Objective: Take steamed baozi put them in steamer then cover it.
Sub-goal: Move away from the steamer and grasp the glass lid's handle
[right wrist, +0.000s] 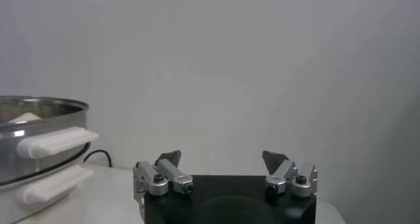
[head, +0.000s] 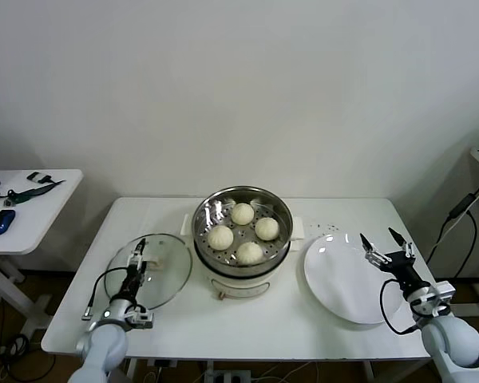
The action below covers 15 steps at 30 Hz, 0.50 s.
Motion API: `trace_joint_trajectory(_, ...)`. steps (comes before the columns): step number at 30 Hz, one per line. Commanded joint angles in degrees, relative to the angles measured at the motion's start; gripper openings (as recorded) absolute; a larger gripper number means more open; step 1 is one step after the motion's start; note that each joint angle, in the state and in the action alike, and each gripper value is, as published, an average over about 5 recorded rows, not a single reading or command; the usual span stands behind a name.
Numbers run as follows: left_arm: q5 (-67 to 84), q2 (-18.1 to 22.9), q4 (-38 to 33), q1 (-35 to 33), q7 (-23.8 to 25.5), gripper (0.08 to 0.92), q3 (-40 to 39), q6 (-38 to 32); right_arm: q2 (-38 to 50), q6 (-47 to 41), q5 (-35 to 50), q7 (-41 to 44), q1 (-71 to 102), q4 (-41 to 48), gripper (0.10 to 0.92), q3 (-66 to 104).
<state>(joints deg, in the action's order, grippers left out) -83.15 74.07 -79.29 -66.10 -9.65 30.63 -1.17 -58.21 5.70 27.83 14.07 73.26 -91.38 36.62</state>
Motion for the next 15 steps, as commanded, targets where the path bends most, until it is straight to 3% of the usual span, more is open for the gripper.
trace_joint_trajectory(1, 2.0, -0.1, 3.9, 3.8, -0.6, 0.823, -1.8, 0.8, -0.4, 0.5, -1.9, 1.0, 0.9, 0.5, 0.823, 0.9)
trace_joint_trajectory(7, 1.8, -0.2, 5.1, 4.6, -0.5, 0.798, -2.0, 0.4, -0.9, 1.0, -3.0, 2.0, 1.4, 0.9, 0.823, 1.5)
trace_joint_trajectory(15, 3.4, -0.2, 5.7, 4.5, 0.6, 0.576, -2.4, 0.2, -1.5, 1.5, -4.3, 2.4, 0.8, 2.0, 0.823, 1.6)
